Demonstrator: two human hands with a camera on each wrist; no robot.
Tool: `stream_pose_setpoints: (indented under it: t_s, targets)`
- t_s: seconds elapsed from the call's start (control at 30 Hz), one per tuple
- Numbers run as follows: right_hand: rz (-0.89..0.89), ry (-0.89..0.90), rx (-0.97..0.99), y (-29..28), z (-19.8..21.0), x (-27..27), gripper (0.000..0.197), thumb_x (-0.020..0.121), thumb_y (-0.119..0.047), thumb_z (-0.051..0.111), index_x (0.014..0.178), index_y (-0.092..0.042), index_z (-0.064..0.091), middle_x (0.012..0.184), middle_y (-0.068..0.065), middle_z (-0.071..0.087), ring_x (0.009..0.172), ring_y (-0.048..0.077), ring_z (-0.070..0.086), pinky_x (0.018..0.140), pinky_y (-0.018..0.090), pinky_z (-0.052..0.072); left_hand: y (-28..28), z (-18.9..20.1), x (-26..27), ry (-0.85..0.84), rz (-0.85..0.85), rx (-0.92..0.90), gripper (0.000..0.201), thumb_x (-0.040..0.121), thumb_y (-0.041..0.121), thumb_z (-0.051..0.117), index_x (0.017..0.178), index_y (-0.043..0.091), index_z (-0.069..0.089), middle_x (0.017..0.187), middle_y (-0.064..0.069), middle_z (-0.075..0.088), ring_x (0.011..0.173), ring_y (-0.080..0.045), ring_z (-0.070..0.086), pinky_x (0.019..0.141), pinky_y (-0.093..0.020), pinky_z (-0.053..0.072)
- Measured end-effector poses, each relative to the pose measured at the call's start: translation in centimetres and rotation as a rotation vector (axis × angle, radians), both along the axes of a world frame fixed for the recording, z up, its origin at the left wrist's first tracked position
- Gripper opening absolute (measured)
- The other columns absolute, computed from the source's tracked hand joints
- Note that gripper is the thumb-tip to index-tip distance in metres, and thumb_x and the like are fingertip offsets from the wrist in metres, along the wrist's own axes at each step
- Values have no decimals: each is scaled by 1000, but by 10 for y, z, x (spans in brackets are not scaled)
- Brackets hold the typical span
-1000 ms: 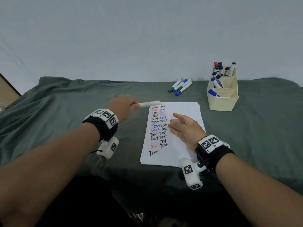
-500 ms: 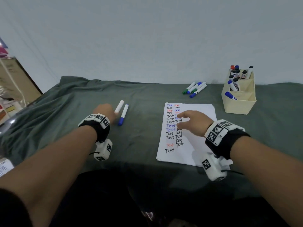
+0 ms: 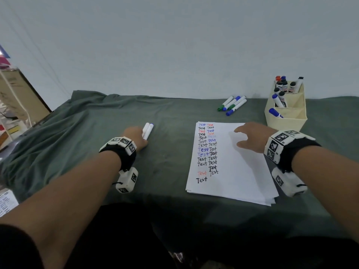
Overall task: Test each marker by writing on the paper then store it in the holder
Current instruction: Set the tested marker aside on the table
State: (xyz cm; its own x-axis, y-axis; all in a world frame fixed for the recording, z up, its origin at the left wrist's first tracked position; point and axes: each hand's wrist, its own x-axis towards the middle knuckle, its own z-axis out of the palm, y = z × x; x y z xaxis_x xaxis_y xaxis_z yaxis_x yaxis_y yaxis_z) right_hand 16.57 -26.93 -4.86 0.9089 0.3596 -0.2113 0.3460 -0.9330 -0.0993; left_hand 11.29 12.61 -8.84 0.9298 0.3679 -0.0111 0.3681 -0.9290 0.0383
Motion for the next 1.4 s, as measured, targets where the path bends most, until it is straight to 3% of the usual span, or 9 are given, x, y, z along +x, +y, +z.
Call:
stream_pose_setpoints:
  t_s: [0.13, 0.27, 0.43, 0.67, 0.9, 1.07, 1.13, 1.3, 1.4]
  targets:
    - [-21, 6, 44, -11, -5, 9, 61, 99, -45, 57, 153, -24, 38, 156, 6, 38, 141, 23, 39, 115, 37, 34, 2, 3, 5, 29, 18, -28, 36, 80, 31, 66, 112, 16, 58, 112, -10, 64, 101, -32, 61, 85, -36, 50]
    - [-36, -13, 102, -19, -10, 20, 64, 100, -50, 52, 155, -22, 36, 157, 8, 37, 143, 25, 37, 116, 36, 31, -6, 11, 16, -23, 23, 0, 34, 75, 51, 56, 94, 23, 55, 104, -8, 64, 91, -31, 60, 78, -36, 49]
    - [-80, 55, 139, -19, -28, 27, 74, 97, -62, 48, 159, -27, 27, 167, 7, 16, 153, 26, 18, 122, 37, 19, -57, 34, 50, -10, -184, 84, 59, 82, 60, 55, 129, 24, 55, 130, -10, 55, 119, -32, 53, 98, -45, 47]
    - [-90, 99, 71, -20, -43, 31, 73, 93, -69, 47, 155, -33, 30, 167, 5, 11, 153, 28, 14, 121, 45, 25, -153, 49, 112, 31, -575, 84, 50, 92, 52, 55, 134, 27, 51, 135, -1, 55, 123, -24, 52, 99, -38, 43]
    - [-95, 106, 87, -20, -50, 36, 68, 93, -65, 50, 150, -32, 34, 162, 6, 16, 148, 31, 19, 117, 49, 31, -199, 44, 180, 114, -584, 119, 43, 96, 45, 49, 133, 23, 54, 130, -3, 58, 112, -24, 58, 91, -38, 50]
    - [-96, 116, 110, -20, -53, 40, 67, 93, -63, 50, 151, -32, 33, 164, 6, 14, 149, 31, 16, 118, 46, 29, -209, 30, 220, 125, -568, 119, 50, 98, 44, 50, 142, 22, 45, 137, -8, 52, 121, -27, 53, 97, -39, 47]
    - [-95, 122, 127, -21, -53, 41, 67, 94, -63, 49, 151, -33, 32, 165, 5, 13, 150, 30, 16, 118, 45, 27, -214, 26, 230, 136, -588, 152, 45, 98, 42, 51, 136, 18, 50, 128, -9, 57, 114, -26, 57, 93, -37, 49]
    - [-94, 111, 158, -23, -53, 40, 64, 94, -61, 49, 149, -32, 34, 164, 4, 16, 150, 28, 16, 118, 43, 27, -216, 19, 240, 149, -556, 189, 18, 96, 31, 55, 98, 14, 60, 100, -7, 65, 86, -24, 60, 73, -32, 51]
    - [-94, 112, 149, -23, -53, 40, 65, 95, -61, 49, 151, -33, 32, 165, 4, 14, 150, 28, 14, 119, 42, 25, -209, 17, 238, 126, -501, 171, 18, 95, 25, 55, 88, 11, 63, 82, -5, 63, 74, -21, 58, 64, -30, 48]
